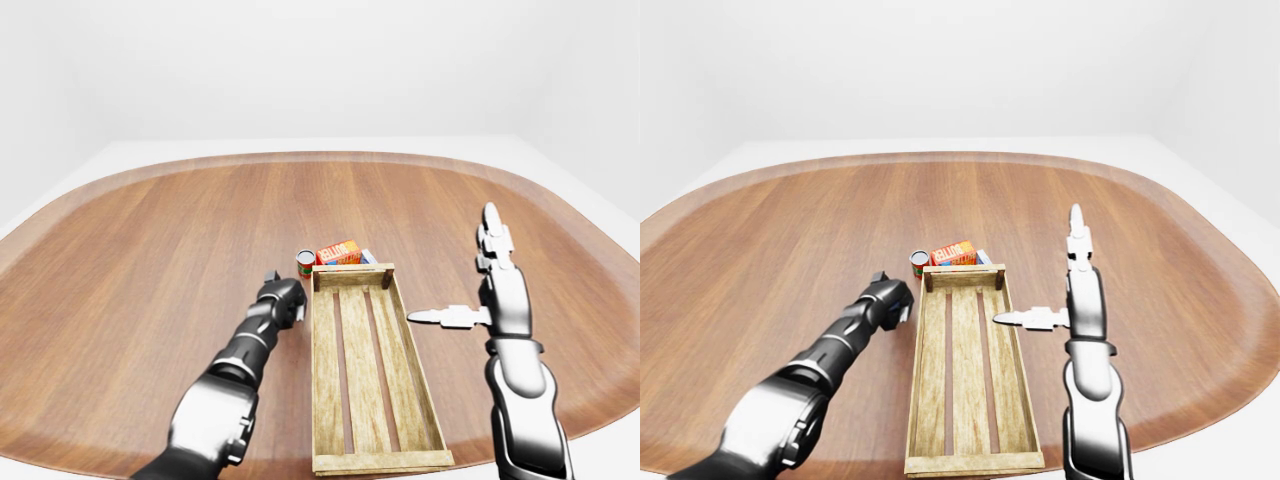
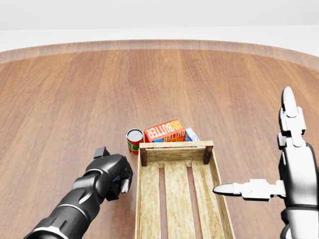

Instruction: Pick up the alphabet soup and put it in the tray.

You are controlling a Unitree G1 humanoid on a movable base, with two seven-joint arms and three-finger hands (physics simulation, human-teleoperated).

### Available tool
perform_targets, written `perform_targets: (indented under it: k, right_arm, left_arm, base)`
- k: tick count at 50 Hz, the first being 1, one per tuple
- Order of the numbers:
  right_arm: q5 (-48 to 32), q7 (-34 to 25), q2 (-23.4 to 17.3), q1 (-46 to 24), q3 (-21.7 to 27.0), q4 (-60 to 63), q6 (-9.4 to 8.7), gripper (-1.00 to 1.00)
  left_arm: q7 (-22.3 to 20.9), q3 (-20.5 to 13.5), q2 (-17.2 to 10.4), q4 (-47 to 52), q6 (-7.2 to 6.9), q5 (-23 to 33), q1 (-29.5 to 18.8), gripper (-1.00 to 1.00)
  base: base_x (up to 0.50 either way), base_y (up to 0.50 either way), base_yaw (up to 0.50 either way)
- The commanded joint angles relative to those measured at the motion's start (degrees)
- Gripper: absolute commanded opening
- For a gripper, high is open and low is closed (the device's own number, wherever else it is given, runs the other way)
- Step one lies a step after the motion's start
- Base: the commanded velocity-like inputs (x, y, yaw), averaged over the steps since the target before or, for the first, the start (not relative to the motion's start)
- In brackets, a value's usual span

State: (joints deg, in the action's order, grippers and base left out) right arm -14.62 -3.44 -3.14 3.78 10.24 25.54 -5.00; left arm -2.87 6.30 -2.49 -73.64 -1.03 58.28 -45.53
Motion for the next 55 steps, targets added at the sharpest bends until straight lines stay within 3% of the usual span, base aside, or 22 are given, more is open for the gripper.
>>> perform_targets:
  k: [1, 10, 17, 28, 44, 49, 55]
  right_arm:
    - [0.0, -0.1, 0.0, -0.1, -0.3, -1.1, 0.0, 1.0]
    - [0.1, -0.2, 0.0, 0.0, -0.1, -0.9, 0.0, 1.0]
    - [0.0, -0.2, 0.0, 0.1, -0.2, -0.9, 0.0, 1.0]
    - [0.0, -0.3, 0.1, 0.1, -0.2, -0.3, 0.0, 1.0]
    - [0.0, -0.4, 0.0, 0.1, 0.1, -0.1, 0.0, 1.0]
    - [-0.1, -0.3, 0.1, 0.0, -0.1, -0.3, 0.0, 1.0]
    - [-0.3, -0.1, 0.1, -0.2, -0.5, -0.8, 0.0, 1.0]
  left_arm:
    - [-1.8, -0.1, -1.1, 5.2, -0.77, -1.4, -0.7, -1.0]
    - [-5.6, -0.5, -1.7, 11.4, -2.57, -2.6, -1.7, -1.0]
    - [-8.9, -0.6, -3.2, 17.2, -3.97, -1.0, 0.2, -1.0]
    - [-16.7, -1.3, -3.8, 30.6, -3.97, 1.9, 3.9, -1.0]
    - [-19.3, -1.1, -2.4, 35.0, -3.97, 3.4, 5.4, -1.0]
    - [-21.3, -1.4, -2.7, 38.3, -3.97, 3.9, 6.5, -1.0]
    - [-26.6, -1.7, -2.3, 49.1, -3.97, 4.6, 10.2, -1.0]
  base:
    - [0.0, 0.0, 0.0]
    - [0.0, 0.0, 0.0]
    - [0.0, 0.0, 0.0]
    - [0.0, 0.0, 0.0]
    - [0.0, 0.0, 0.0]
    - [0.0, 0.0, 0.0]
    - [0.0, 0.0, 0.0]
